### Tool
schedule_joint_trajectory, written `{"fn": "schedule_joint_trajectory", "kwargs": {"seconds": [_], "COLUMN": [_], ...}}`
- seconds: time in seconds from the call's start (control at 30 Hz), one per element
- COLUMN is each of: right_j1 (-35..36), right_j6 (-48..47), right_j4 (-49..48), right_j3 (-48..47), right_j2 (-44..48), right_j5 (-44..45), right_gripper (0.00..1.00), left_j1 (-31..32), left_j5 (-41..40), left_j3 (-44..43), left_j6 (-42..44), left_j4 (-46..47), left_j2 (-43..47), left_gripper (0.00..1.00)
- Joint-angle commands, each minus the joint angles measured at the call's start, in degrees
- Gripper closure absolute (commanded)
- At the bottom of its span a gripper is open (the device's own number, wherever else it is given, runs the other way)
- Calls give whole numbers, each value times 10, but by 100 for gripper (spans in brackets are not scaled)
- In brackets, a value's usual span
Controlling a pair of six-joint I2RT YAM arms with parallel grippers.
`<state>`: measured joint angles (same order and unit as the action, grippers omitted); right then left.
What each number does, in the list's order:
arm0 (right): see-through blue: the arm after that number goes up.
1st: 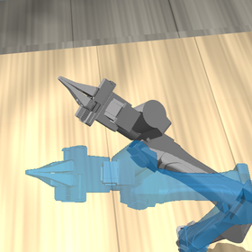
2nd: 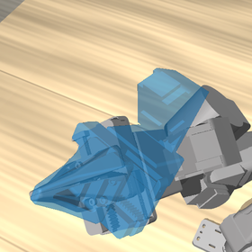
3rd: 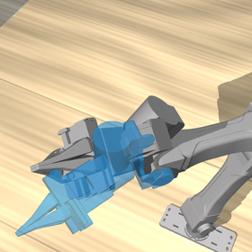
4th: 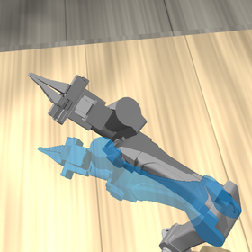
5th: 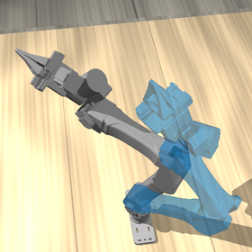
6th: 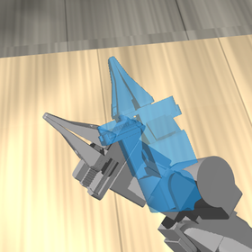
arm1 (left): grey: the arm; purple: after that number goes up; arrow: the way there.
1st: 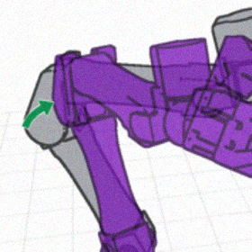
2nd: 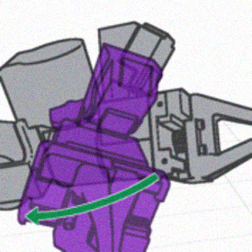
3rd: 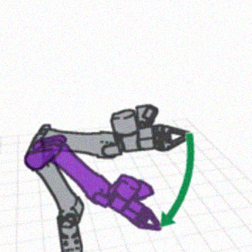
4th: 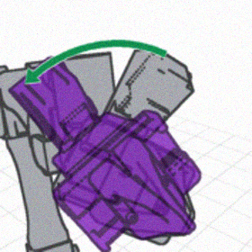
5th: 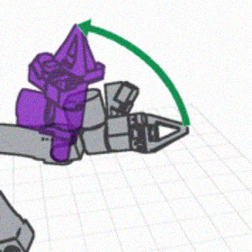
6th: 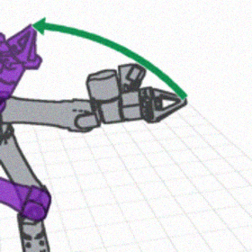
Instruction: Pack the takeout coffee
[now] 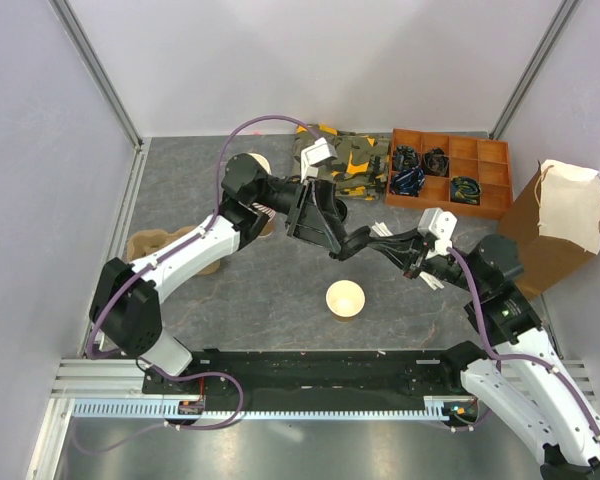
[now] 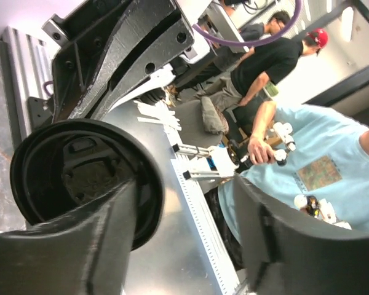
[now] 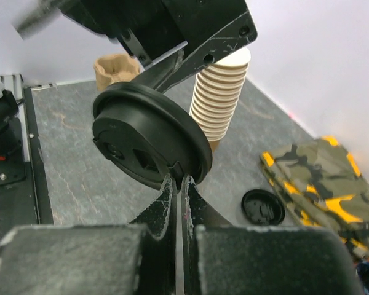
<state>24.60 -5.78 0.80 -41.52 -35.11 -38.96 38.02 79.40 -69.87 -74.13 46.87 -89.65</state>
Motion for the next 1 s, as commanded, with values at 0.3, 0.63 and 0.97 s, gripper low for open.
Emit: {"fn": "schedule_joint_trajectory", "kwargs": {"seconds": [0.3,0.63,0.97], "right_j1": [4,4,4], "right_j6": [38,50,-55], "right_j4": [73,305,575], "right_j3": [-38,-143,-248], "right_j2": [24,-92,-215], "right_j5": [37,106,64], "right_gripper": [100,100,100], "left_j1": [-65,-53,65], "left_j5": [-334,-753,-792], "left_j3": [-198,-151,105], "left_j6": [582,907,1247], "left_j4": [-735,-683,-644], "left_j2": [68,215,409], "left_gripper": [5,0,0]}}
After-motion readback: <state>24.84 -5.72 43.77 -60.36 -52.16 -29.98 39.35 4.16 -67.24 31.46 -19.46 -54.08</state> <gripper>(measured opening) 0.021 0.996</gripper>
